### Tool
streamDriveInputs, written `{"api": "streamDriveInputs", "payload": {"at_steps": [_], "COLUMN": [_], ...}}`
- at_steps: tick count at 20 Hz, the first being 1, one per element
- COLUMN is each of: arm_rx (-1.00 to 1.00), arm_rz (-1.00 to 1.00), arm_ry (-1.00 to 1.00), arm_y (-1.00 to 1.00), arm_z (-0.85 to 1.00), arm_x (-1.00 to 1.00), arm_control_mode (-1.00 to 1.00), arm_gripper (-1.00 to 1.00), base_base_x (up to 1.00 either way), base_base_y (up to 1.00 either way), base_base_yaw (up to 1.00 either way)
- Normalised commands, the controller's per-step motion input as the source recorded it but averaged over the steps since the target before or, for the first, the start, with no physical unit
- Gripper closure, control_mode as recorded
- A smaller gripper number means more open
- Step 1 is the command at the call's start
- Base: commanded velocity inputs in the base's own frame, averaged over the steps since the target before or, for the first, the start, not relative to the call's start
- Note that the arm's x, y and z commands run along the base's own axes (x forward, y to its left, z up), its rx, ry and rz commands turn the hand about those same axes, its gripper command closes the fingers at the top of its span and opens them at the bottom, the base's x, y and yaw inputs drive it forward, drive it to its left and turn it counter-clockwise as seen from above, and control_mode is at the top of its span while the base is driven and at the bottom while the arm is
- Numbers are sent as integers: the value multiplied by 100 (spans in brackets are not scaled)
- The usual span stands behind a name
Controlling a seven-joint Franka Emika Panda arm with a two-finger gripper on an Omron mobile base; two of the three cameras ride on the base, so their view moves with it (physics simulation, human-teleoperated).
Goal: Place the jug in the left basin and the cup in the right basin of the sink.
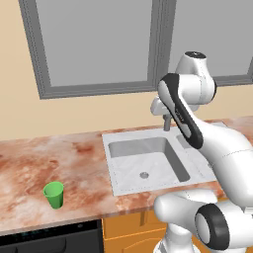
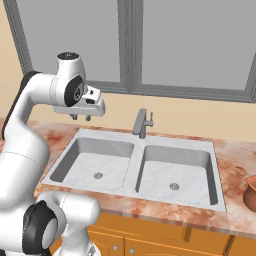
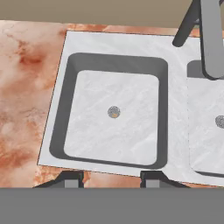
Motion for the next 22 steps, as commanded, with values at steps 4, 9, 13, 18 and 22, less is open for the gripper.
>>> {"api": "streamDriveInputs", "payload": {"at_steps": [4, 9, 13, 18, 22], "arm_rx": [0, 0, 0, 0, 0], "arm_rz": [0, 3, 6, 3, 1], "arm_ry": [0, 0, 0, 0, 0], "arm_y": [-20, -51, -67, -68, -68], "arm_z": [0, 0, 0, 0, 0], "arm_x": [0, 0, 0, -2, -12], "arm_control_mode": [-100, -100, -100, -100, -100], "arm_gripper": [-100, -100, -100, -100, -100], "base_base_x": [0, 0, 0, 0, 0], "base_base_y": [0, 0, 0, 0, 0], "base_base_yaw": [0, 0, 0, 0, 0]}}
